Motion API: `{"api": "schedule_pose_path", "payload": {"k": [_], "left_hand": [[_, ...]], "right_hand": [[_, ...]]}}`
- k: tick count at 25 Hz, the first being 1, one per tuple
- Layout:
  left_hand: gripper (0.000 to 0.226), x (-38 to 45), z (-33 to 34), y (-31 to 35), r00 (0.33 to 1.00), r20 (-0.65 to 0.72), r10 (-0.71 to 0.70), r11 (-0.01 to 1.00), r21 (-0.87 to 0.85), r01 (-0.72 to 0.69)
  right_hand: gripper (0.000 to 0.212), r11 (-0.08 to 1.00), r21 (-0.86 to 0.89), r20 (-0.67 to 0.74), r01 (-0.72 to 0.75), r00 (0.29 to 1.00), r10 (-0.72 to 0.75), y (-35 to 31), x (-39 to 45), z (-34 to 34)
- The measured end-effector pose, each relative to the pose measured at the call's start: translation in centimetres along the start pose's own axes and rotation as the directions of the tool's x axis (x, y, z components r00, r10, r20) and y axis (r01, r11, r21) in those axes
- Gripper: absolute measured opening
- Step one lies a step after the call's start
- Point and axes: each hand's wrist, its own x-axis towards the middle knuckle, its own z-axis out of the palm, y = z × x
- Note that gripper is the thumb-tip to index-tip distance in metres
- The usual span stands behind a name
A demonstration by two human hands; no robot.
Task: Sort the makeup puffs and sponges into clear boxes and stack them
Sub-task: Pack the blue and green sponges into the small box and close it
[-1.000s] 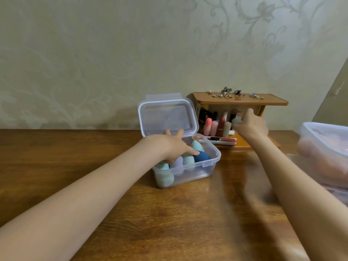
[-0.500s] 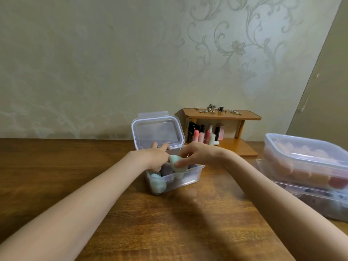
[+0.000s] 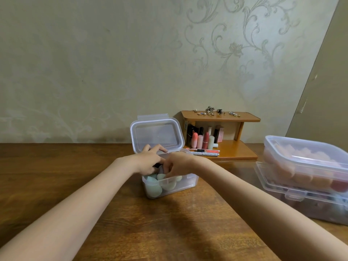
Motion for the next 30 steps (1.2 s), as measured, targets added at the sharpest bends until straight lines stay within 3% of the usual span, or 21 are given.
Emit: {"api": "schedule_pose_path", "payload": {"k": [4,7,11,13,16,18,20,21,22,24,26,28,30], "left_hand": [[0.041,0.1,0.3,0.1,1.0,-0.017,-0.014,0.999,-0.03,0.013],[0.047,-0.2,0.4,0.4,0.998,-0.057,-0.023,0.996,-0.086,0.018],[0.049,-1.6,0.0,0.2,0.979,-0.201,-0.043,0.946,-0.323,-0.025],[0.042,-2.8,-0.6,-0.3,0.938,-0.324,-0.121,0.892,-0.451,-0.041],[0.036,-4.2,-1.2,-1.4,0.81,-0.466,-0.356,0.786,-0.619,-0.011],[0.035,-4.2,-1.1,-1.7,0.724,-0.426,-0.542,0.64,-0.768,0.027],[0.036,-3.6,-1.0,-1.6,0.692,-0.324,-0.645,0.5,-0.864,0.062],[0.038,-3.1,-0.9,-1.5,0.687,-0.271,-0.674,0.434,-0.898,0.072],[0.041,-2.7,-0.9,-1.2,0.688,-0.217,-0.693,0.361,-0.93,0.07],[0.042,-2.0,-1.0,-0.6,0.705,-0.114,-0.7,0.201,-0.979,0.042],[0.042,-1.7,-1.2,0.0,0.725,-0.055,-0.687,0.114,-0.993,0.033],[0.048,-1.6,-1.3,0.1,0.743,-0.026,-0.669,0.108,-0.992,0.062],[0.054,-1.6,-1.4,0.1,0.763,-0.024,-0.646,0.138,-0.987,0.086]], "right_hand": [[0.03,0.996,0.043,0.066,-0.073,0.995,0.071,-0.4,0.6,-0.2],[0.03,0.974,0.193,0.093,-0.118,0.99,0.102,-0.5,0.3,-0.2],[0.031,0.974,0.196,0.172,-0.113,0.982,0.079,-0.3,-0.3,-1.5],[0.022,0.945,0.314,0.19,-0.093,0.981,0.034,0.6,-0.8,-2.3],[0.009,0.731,0.682,0.115,-0.013,0.989,-0.09,2.3,-2.1,-2.9],[0.014,0.562,0.824,0.014,0.066,0.99,-0.137,3.5,-2.6,-2.9],[0.013,0.414,0.895,-0.161,0.164,0.986,-0.043,4.2,-2.7,-3.2],[0.013,0.375,0.903,-0.259,0.212,0.962,0.08,4.5,-2.7,-3.5],[0.015,0.397,0.887,-0.346,0.236,0.909,0.233,5.0,-2.3,-3.7],[0.028,0.538,0.833,-0.402,0.13,0.81,0.427,5.8,-1.4,-3.6],[0.048,0.591,0.806,-0.303,-0.008,0.852,0.426,6.0,-0.6,-2.6],[0.062,0.633,0.772,-0.237,-0.049,0.903,0.359,6.2,-0.8,-2.3],[0.073,0.763,0.644,-0.22,-0.059,0.941,0.259,6.5,-1.4,-2.7]]}}
